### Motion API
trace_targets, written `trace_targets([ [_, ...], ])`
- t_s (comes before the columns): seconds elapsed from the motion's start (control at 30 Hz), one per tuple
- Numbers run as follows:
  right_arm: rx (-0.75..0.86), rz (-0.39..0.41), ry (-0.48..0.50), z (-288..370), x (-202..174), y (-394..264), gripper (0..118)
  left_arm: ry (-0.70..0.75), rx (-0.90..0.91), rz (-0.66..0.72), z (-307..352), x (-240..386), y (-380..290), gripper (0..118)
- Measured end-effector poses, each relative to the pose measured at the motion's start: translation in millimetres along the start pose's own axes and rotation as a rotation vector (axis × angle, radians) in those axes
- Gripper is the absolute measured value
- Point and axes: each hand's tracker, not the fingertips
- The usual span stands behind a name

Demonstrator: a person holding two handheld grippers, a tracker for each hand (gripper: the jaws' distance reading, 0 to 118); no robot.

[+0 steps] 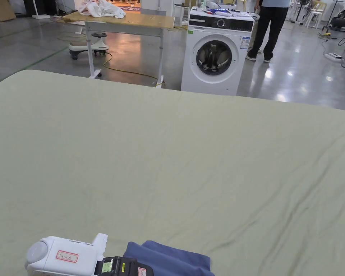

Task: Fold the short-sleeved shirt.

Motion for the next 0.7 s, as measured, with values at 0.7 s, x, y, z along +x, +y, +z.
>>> trace_targets([
  [0.7,0.099,-0.007,-0.009,7,12,43,0,0.025,0.155,-0.002,51,25,-15,18],
])
